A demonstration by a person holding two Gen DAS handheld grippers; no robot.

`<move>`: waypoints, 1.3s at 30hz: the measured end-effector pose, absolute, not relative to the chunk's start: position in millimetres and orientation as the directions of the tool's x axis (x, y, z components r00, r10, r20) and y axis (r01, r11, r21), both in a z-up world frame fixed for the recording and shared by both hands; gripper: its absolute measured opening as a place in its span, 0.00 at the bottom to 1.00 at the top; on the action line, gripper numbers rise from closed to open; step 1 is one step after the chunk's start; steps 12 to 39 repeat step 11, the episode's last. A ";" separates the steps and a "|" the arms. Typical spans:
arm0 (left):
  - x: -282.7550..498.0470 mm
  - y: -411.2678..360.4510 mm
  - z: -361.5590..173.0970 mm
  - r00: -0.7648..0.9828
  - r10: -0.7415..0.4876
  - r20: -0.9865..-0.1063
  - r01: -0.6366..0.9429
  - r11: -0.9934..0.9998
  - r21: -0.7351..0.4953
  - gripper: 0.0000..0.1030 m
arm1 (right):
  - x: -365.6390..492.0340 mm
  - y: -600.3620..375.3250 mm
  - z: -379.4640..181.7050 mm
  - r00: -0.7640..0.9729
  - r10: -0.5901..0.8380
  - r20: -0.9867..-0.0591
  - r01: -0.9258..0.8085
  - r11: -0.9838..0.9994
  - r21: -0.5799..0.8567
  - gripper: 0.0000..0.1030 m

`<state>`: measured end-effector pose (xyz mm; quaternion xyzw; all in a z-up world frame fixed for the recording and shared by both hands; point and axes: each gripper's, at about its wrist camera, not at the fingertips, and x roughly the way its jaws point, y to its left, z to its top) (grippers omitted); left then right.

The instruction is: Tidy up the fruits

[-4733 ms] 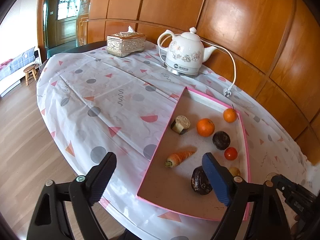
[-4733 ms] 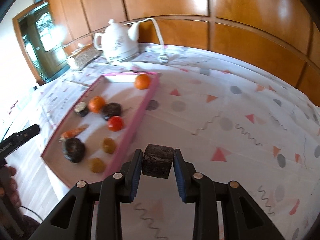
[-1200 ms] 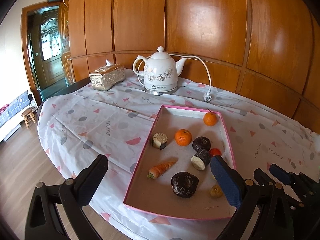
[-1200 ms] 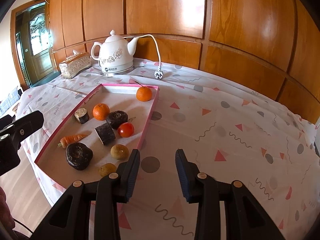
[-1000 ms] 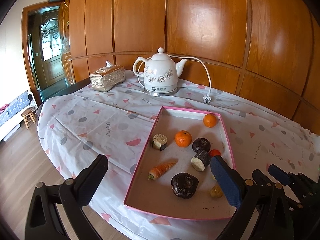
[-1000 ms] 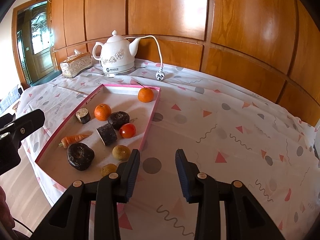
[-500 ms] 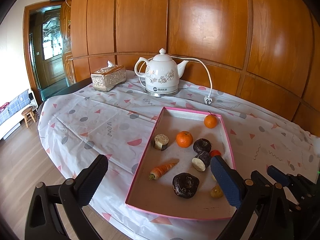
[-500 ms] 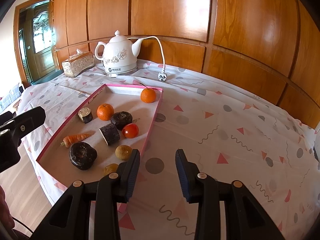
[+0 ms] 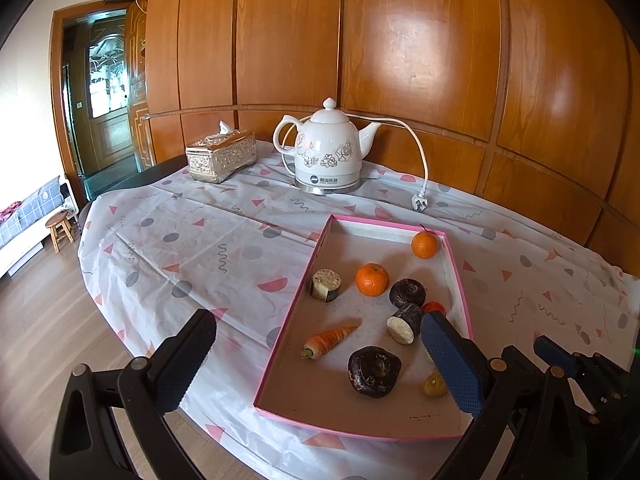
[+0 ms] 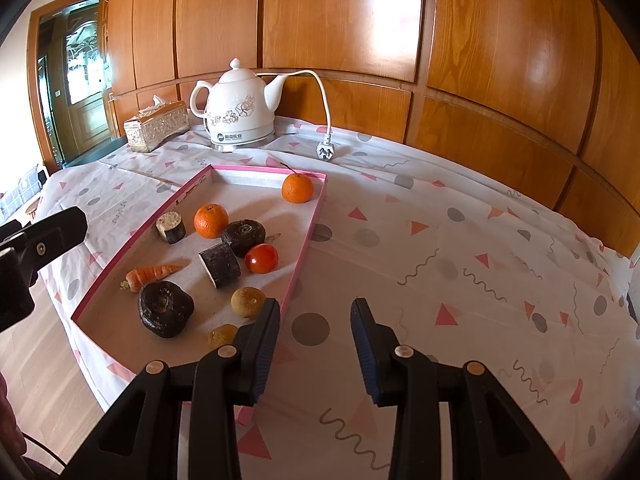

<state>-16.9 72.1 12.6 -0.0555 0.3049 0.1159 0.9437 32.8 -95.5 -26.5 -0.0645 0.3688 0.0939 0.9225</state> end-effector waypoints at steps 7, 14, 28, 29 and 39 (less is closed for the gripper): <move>-17.6 74.1 11.2 0.785 0.174 -0.594 -0.250 0.967 -0.048 1.00 | 32.7 -95.7 -28.5 0.708 0.126 -0.695 -0.224 0.973 -0.051 0.36; -16.6 75.0 8.7 0.780 0.171 -0.603 -0.253 0.966 -0.054 1.00 | 32.7 -97.5 -30.8 0.707 0.126 -0.696 -0.223 0.973 -0.050 0.36; -16.6 75.0 8.7 0.780 0.171 -0.603 -0.253 0.966 -0.054 1.00 | 32.7 -97.5 -30.8 0.707 0.126 -0.696 -0.223 0.973 -0.050 0.36; -16.6 75.0 8.7 0.780 0.171 -0.603 -0.253 0.966 -0.054 1.00 | 32.7 -97.5 -30.8 0.707 0.126 -0.696 -0.223 0.973 -0.050 0.36; -16.6 75.0 8.7 0.780 0.171 -0.603 -0.253 0.966 -0.054 1.00 | 32.7 -97.5 -30.8 0.707 0.126 -0.696 -0.223 0.973 -0.050 0.36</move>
